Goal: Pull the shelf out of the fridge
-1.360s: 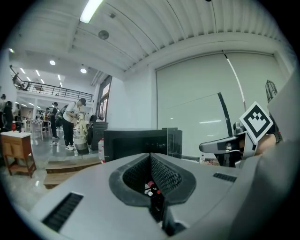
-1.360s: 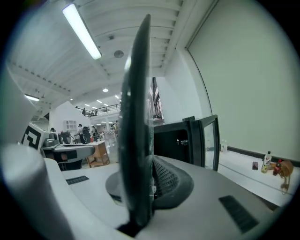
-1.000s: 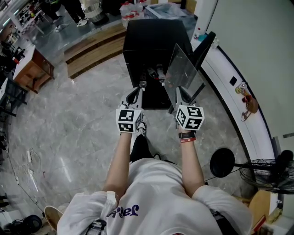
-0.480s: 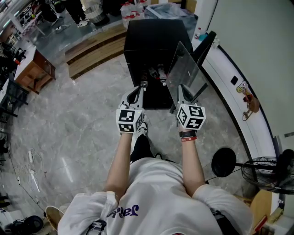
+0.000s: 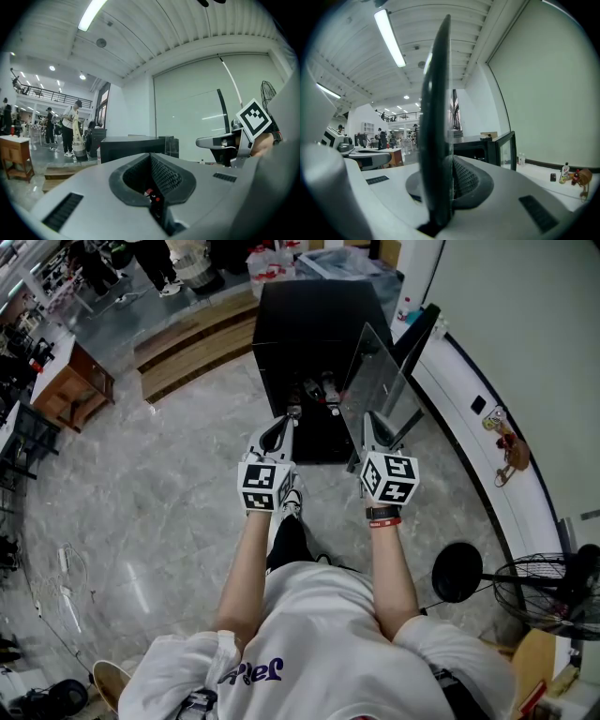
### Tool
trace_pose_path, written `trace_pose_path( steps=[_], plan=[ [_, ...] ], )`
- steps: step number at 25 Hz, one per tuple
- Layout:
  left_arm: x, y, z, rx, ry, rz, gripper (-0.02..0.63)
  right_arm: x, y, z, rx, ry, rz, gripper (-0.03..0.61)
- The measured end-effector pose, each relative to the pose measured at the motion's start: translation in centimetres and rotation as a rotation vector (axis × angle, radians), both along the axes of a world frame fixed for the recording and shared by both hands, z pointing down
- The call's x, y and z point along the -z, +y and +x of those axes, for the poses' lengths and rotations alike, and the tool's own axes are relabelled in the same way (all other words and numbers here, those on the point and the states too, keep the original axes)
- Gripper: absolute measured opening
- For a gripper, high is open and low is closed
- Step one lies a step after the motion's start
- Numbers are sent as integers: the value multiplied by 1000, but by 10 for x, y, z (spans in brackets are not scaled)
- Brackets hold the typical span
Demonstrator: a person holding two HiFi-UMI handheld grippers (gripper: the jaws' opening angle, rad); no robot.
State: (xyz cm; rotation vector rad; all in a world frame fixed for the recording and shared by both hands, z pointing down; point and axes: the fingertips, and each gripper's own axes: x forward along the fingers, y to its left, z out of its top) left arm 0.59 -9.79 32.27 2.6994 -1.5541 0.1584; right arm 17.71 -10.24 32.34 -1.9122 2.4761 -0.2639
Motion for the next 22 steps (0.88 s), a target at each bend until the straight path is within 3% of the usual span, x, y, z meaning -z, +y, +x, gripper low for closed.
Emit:
trace_pose_path(
  steps=[22],
  plan=[
    [-1,-1,43,-40,-2,-9,20,0,3,39,-28,-10,8,25]
  ],
)
